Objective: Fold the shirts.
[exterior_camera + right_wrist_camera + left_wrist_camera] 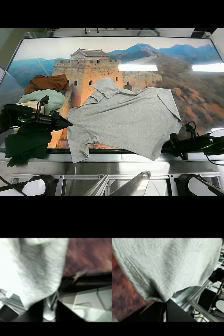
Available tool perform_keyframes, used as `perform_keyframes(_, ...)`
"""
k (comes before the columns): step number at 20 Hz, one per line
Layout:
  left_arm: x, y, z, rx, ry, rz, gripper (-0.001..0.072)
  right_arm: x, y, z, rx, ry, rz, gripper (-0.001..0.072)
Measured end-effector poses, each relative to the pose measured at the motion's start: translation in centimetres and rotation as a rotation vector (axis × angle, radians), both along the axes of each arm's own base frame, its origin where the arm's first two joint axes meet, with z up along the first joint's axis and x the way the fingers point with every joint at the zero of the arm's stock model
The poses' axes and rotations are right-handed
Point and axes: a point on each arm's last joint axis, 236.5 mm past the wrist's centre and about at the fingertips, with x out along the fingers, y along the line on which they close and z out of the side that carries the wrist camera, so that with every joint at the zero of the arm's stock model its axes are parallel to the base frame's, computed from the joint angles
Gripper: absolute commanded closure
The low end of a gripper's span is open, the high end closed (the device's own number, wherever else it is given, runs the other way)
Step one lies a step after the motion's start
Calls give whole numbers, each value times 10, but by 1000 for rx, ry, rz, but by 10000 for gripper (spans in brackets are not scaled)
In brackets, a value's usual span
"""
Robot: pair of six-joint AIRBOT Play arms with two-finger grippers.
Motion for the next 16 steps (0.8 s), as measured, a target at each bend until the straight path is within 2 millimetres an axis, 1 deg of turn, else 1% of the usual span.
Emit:
perform_keyframes(1, 0, 0, 0, 0, 0, 0, 695, 0, 1, -1, -1, -1, 7, 654)
perform_keyframes(2, 0, 0, 0, 0, 0, 0, 695, 1, 1, -1, -1, -5, 13, 696)
perform_keyframes(4, 0, 0, 0, 0, -1, 0, 693, 8, -1, 2, -9, -31, 20, 696)
perform_keyframes(5, 1, 0, 1, 1, -5, 0, 693, 23, -10, 4, -41, -80, 8, 696)
perform_keyframes(6, 2, 0, 4, 1, -13, -4, 694, 40, -22, 8, -85, -138, -10, 696)
perform_keyframes(7, 4, 0, 10, -3, -27, -11, 694, 52, -32, 19, -106, -180, -8, 696)
perform_keyframes(8, 7, 1, 20, -7, -52, -22, 693, 66, -38, 39, -100, -233, -20, 696)
perform_keyframes(9, 12, 1, 35, -17, -88, -30, 693, 82, -49, 64, -111, -302, -36, 696)
perform_keyframes(10, 20, 2, 57, -31, -145, -29, 693, 96, -64, 89, -143, -371, -60, 696)
perform_keyframes(11, 27, 2, 81, -48, -207, -30, 692, 112, -77, 122, -169, -464, -93, 696)
perform_keyframes(12, 37, 4, 110, -54, -290, -27, 691, 127, -87, 161, -187, -574, -129, 696)
perform_keyframes(13, 42, 4, 138, -54, -370, -32, 691, 137, -94, 197, -205, -682, -153, 696)
perform_keyframes(14, 45, 5, 169, -44, -458, -41, 690, 146, -99, 237, -224, -807, -176, 696)
perform_keyframes(15, 46, 5, 194, -28, -526, -46, 690, 150, -99, 274, -231, -920, -187, 696)
perform_keyframes(16, 45, 4, 221, -12, -594, -51, 690, 151, -94, 308, -231, -1028, -182, 696)
